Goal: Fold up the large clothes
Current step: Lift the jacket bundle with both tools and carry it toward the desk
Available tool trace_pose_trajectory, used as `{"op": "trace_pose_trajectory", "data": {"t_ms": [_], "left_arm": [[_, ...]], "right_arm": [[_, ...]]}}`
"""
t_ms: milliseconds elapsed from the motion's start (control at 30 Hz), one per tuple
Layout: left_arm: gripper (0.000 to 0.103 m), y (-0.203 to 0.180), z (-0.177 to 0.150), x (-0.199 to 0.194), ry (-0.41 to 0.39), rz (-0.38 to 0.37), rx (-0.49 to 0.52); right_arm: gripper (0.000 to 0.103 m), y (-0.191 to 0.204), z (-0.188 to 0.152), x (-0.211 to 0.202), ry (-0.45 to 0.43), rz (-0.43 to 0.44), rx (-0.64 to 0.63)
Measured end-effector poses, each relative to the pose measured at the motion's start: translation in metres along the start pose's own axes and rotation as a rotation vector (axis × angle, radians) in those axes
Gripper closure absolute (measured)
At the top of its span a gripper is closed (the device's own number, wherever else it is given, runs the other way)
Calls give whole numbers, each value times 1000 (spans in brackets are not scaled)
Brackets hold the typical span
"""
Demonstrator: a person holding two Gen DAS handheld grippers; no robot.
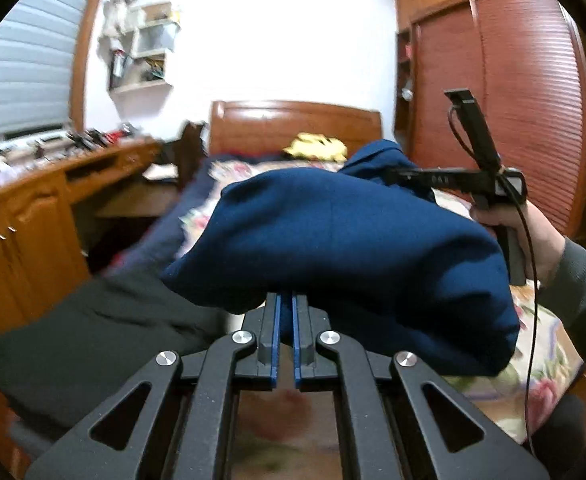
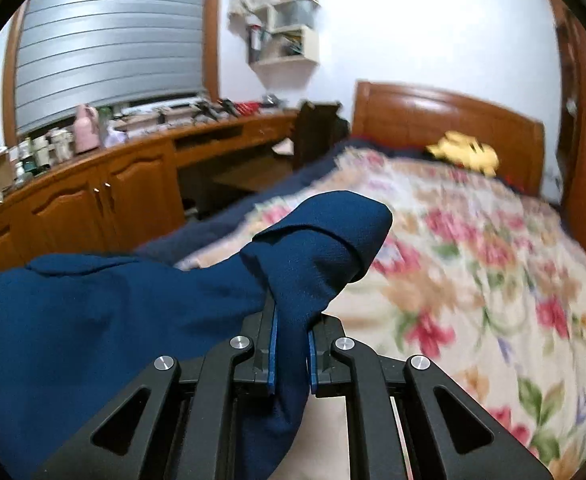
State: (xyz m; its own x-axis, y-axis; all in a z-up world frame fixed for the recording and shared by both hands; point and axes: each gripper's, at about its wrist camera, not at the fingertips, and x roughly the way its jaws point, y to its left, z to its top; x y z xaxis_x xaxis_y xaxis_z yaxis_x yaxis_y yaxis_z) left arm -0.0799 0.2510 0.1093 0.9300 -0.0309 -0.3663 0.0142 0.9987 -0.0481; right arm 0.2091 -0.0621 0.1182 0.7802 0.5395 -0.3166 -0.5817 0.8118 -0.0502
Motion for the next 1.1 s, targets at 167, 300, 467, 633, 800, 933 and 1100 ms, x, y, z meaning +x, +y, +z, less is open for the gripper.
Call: {"op": "trace_pose_trajectory", "data": {"t_ms": [167, 300, 467, 633, 800, 933, 1100], "left_arm": [[98, 79, 11, -35, -60, 150, -62], [98, 145, -16, -57, -44, 255, -133], [98, 182, -65, -44, 62, 350, -181], [98, 184, -88, -43, 81, 352, -188], [97, 172, -84, -49, 97, 388, -154], [55, 161, -75, -60, 72, 390, -146], [12, 131, -66, -77, 23, 370, -117]], "right_arm": [[92, 67, 43, 14, -88, 51, -58], [92, 124, 47, 39, -122, 143, -101], [92, 186, 10, 103, -65, 257, -161], [92, 195, -23, 148, 22, 219, -164], [79, 186, -20, 142, 65, 192, -139], [51, 188, -18, 111, 57, 169, -136], [42, 199, -29, 63, 51, 180, -143]]}}
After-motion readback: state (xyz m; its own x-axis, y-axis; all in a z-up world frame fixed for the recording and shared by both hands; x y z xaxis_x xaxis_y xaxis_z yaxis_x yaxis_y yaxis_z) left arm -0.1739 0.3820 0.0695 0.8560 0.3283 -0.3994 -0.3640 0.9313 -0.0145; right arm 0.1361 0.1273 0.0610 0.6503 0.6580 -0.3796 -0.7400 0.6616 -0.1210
